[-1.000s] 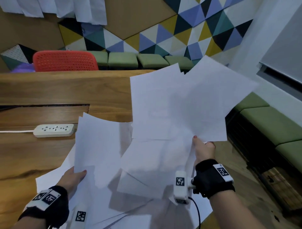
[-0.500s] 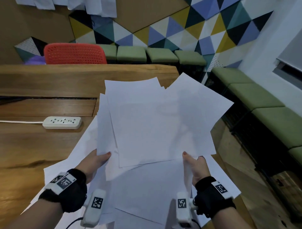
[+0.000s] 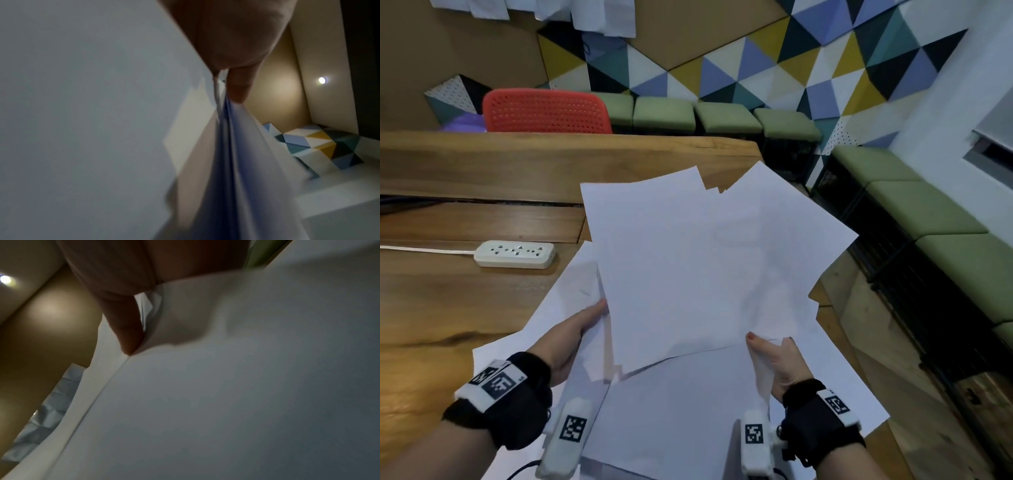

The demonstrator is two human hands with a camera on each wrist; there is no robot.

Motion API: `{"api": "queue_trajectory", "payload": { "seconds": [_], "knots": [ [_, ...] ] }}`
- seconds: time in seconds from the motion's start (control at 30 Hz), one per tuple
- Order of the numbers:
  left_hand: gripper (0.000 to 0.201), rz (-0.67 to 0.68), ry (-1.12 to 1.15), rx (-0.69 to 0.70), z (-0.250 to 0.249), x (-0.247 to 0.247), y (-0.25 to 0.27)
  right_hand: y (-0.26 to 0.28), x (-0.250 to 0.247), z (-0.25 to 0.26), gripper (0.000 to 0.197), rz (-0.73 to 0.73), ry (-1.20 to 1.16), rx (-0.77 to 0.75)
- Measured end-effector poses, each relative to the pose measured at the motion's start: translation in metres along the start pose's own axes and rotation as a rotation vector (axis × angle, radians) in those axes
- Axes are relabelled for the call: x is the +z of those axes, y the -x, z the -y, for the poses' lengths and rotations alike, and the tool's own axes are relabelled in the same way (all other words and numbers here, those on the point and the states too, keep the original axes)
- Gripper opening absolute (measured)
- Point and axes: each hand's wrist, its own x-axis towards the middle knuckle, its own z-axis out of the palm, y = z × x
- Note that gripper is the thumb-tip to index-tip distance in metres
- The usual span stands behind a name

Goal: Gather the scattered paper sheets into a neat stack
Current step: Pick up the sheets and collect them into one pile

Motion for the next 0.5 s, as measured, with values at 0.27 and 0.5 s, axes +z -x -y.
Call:
{"api": "queue_trajectory", "payload": {
  "seconds": [0.27,0.5],
  "knots": [
    [0.094,0.028,-0.084,0.216,-0.006,-0.001,-0.002,0.012,0.0,0.032,0.011,0.167,0.12,0.005],
    [0.064,0.071,-0.082,0.129,0.004,-0.001,-0.012,0.0,0.009,0.035,0.011,0.129,0.123,-0.078]
  ]
}}
